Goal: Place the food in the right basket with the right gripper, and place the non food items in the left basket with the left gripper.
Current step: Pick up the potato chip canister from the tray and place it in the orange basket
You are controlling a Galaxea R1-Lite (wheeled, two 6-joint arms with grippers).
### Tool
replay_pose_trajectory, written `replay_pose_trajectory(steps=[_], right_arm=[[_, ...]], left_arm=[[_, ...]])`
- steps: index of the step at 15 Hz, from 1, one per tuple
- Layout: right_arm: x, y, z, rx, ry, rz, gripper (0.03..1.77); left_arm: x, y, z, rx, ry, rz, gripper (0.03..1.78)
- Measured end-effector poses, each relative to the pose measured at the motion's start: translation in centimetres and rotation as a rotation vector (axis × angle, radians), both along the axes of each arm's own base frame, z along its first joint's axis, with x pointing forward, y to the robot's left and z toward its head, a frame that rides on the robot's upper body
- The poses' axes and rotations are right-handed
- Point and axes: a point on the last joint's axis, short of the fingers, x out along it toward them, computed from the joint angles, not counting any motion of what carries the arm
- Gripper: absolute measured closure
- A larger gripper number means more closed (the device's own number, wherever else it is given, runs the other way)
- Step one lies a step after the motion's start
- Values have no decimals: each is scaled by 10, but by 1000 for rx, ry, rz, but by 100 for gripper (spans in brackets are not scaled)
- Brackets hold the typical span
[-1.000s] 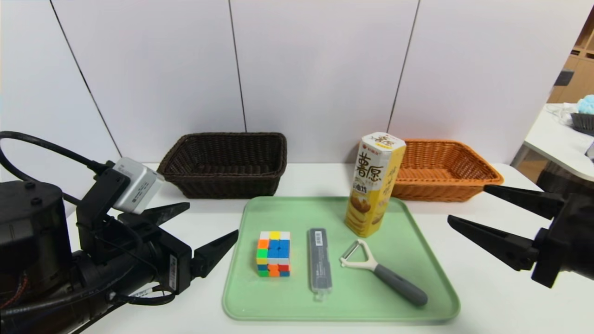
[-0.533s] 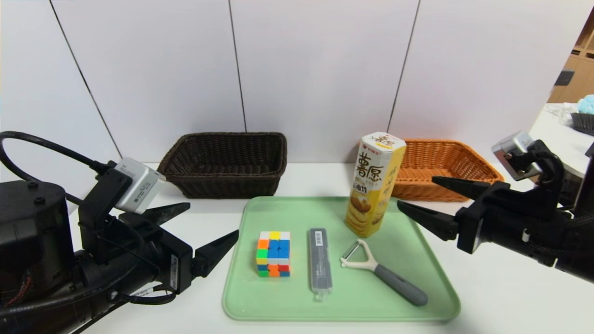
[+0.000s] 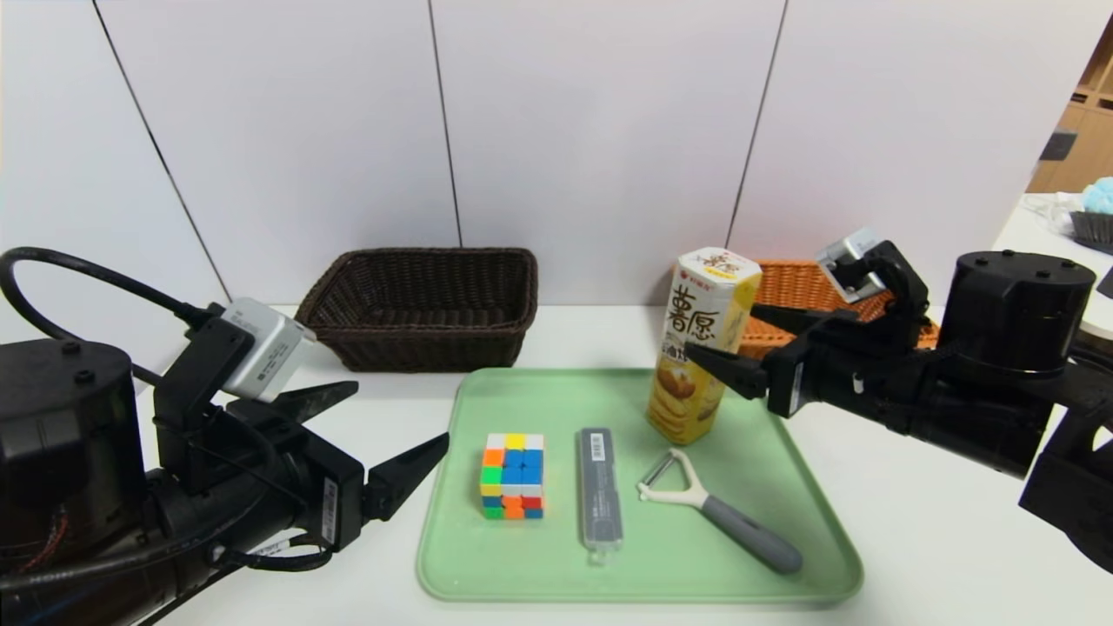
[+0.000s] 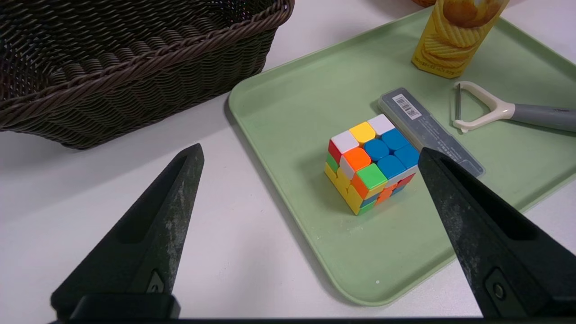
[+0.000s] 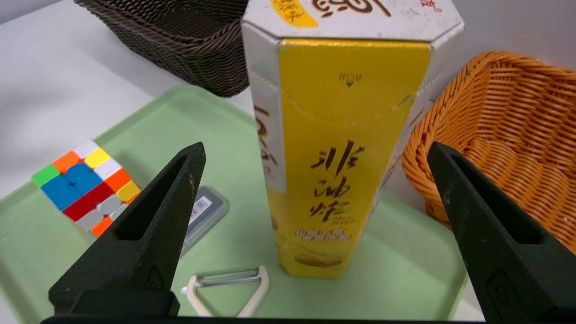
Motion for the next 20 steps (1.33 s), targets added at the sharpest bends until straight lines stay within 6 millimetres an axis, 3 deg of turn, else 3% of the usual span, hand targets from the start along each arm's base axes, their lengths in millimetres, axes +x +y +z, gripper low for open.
replay_pose_trajectory(steps=[10, 20], right_arm=[[38, 17, -3, 2, -49, 3, 10], [53, 20, -8, -11, -53, -10, 10]], left_arm=[[2, -1, -2, 7, 8, 1, 12], [2, -2, -4, 14, 14, -2, 12]])
